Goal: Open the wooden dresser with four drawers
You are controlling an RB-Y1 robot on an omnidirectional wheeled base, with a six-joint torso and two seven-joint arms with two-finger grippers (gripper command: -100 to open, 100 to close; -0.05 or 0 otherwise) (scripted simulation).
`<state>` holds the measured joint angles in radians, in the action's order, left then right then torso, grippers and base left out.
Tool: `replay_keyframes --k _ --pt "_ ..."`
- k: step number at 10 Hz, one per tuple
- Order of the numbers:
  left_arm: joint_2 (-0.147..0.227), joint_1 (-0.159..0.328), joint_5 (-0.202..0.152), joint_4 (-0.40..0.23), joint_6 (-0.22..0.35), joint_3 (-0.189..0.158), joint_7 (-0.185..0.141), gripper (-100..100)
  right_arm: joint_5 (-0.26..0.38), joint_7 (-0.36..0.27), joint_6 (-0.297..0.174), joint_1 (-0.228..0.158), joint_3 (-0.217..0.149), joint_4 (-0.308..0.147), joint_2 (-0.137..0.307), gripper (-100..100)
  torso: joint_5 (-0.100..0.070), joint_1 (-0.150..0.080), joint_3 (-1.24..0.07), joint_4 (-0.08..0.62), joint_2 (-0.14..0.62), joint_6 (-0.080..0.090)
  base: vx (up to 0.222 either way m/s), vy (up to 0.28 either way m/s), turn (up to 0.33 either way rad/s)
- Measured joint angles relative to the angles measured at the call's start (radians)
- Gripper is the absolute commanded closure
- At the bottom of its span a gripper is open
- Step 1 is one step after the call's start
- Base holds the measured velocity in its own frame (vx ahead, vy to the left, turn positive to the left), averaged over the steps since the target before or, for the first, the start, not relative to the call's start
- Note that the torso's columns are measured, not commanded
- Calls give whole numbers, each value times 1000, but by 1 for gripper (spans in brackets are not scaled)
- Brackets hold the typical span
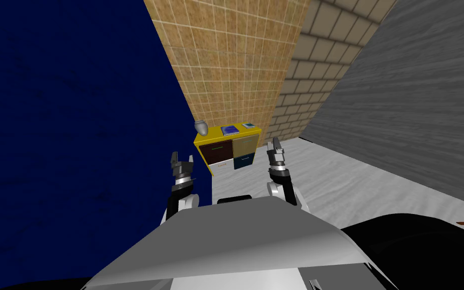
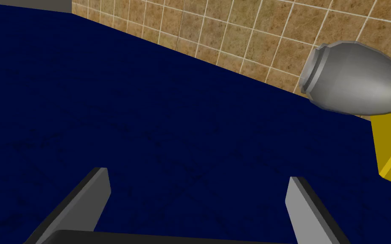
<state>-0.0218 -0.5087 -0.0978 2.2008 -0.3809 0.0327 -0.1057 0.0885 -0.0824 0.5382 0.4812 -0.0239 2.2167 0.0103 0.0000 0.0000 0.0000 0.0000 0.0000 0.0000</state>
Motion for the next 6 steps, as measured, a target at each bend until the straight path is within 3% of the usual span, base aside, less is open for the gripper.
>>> replay_keyframes --k 2,6 --pt "0 0 0 0 0 0 0 0 0 0 0 0 0 0 0 0 0 0 -209 105 104 0 0 0 0" --pt "0 0 0 0 0 0 0 0 0 0 0 0 0 0 0 0 0 0 -792 396 396 0 0 0 0"
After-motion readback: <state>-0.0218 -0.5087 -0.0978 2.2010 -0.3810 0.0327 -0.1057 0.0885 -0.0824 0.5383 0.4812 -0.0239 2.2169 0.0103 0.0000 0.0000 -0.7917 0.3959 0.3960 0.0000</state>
